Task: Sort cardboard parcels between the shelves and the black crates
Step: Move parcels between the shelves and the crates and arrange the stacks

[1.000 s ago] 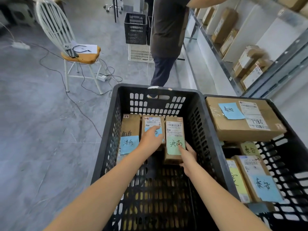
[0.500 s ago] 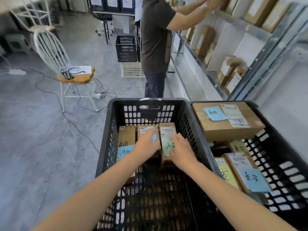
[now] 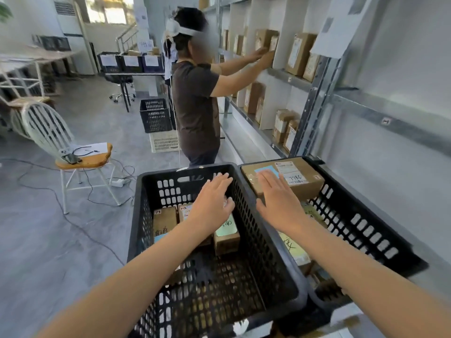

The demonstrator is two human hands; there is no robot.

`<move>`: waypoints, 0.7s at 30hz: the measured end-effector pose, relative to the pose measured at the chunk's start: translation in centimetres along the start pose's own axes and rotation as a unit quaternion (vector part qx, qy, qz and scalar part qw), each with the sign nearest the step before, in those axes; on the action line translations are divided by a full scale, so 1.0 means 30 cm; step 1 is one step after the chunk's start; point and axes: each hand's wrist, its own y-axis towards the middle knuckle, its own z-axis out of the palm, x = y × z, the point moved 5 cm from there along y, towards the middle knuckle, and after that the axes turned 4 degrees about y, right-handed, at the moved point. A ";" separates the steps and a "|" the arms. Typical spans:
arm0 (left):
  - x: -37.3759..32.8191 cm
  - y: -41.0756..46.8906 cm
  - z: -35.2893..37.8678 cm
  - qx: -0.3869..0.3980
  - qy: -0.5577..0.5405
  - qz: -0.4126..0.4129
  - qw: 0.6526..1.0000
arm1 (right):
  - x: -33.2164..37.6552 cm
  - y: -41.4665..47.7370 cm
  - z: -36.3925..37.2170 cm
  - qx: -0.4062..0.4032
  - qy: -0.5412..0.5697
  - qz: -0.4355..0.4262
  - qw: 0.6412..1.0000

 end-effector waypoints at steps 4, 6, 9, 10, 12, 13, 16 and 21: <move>-0.196 0.021 -0.005 -0.014 0.021 0.066 0.998 | -0.093 -0.110 -0.144 -0.047 0.004 0.030 0.998; -0.304 0.032 0.002 -0.016 0.025 0.089 0.996 | -0.159 -0.184 -0.230 -0.066 0.007 0.056 0.996; -0.471 0.030 0.025 -0.010 0.008 0.106 0.994 | -0.274 -0.333 -0.351 -0.066 0.010 0.106 0.992; -0.532 0.025 0.037 -0.006 -0.002 0.111 0.994 | -0.313 -0.390 -0.389 -0.063 0.007 0.121 0.991; -0.671 0.004 0.065 0.002 -0.030 0.127 0.991 | -0.388 -0.515 -0.472 -0.067 -0.004 0.143 0.987; -0.748 -0.009 0.079 0.004 -0.041 0.141 0.989 | -0.420 -0.578 -0.514 -0.078 -0.010 0.150 0.986; -0.985 -0.053 0.116 0.011 -0.060 0.189 0.980 | -0.499 -0.761 -0.635 -0.101 -0.033 0.177 0.978; -1.366 -0.127 0.150 0.020 -0.093 0.275 0.957 | -0.617 -1.056 -0.834 -0.140 -0.048 0.241 0.959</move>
